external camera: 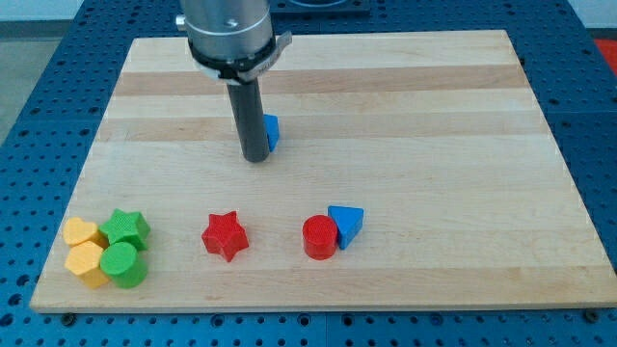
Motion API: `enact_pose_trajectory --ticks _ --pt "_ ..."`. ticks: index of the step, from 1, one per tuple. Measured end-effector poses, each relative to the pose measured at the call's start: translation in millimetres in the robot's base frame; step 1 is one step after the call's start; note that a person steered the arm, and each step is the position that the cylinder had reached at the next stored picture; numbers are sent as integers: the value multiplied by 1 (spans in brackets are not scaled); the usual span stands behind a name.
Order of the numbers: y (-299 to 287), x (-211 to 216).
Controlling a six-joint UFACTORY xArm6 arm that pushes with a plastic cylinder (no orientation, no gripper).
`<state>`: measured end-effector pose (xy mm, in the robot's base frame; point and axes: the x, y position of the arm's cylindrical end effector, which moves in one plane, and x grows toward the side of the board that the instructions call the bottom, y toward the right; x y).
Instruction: Move blue cube towards the center
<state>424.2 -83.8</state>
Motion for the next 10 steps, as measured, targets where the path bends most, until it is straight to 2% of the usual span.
enact_pose_trajectory --ticks 6,10 --pt "1 -7" --pt "22 -13"
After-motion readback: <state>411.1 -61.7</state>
